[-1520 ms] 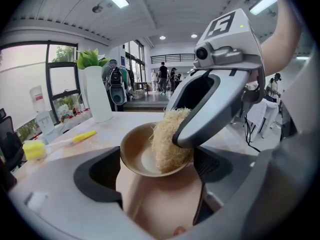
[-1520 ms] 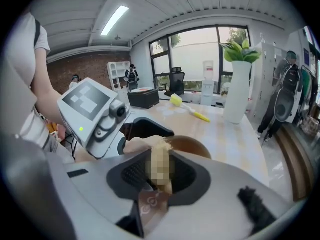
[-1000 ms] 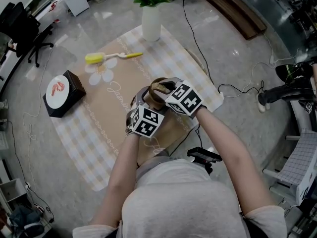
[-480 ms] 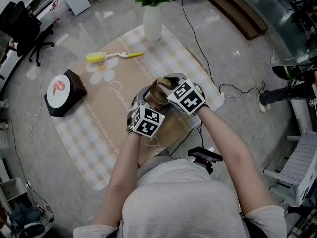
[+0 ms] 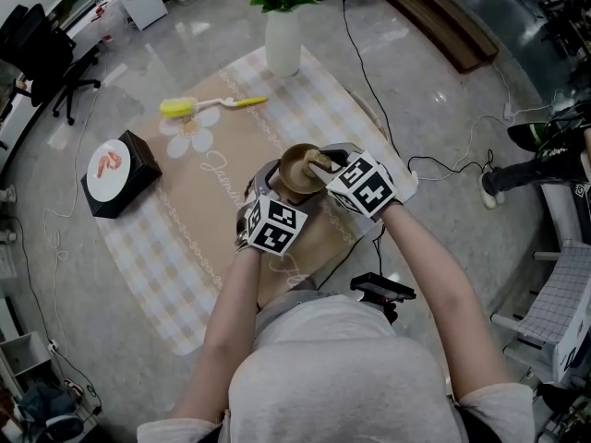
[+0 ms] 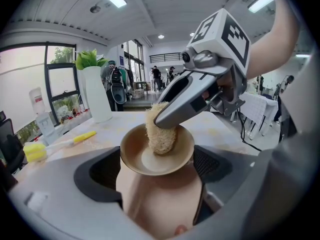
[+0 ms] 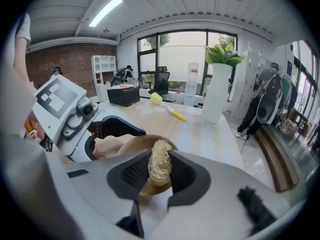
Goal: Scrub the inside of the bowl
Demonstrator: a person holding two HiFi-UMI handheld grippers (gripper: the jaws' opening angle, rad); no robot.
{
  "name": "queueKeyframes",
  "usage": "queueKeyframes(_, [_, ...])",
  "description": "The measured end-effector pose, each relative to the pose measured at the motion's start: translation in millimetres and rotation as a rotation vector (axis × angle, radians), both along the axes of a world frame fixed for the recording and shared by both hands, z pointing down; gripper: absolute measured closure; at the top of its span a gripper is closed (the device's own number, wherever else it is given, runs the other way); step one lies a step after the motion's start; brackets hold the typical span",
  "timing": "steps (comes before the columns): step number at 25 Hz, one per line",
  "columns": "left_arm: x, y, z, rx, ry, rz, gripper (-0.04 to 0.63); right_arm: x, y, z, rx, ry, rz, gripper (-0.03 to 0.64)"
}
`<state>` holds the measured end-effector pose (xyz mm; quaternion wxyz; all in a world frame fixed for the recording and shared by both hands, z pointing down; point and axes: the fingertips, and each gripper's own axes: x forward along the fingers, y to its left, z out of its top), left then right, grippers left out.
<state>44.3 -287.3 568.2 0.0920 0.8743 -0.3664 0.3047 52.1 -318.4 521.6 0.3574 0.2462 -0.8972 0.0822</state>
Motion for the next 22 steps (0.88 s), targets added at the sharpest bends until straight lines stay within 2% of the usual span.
queueKeyframes(8, [0, 0, 0, -0.002, 0.001, -0.001, 0.132, -7, 15, -1, -0.099, -0.122, 0.021, 0.52])
queueKeyframes(14, [0, 0, 0, -0.004, -0.001, -0.003, 0.132, -15, 7, -2, -0.093, -0.169, 0.061, 0.52])
queueKeyframes(22, [0, 0, 1, -0.005, 0.002, -0.004, 0.132, -13, -9, -1, -0.054, -0.158, 0.107, 0.519])
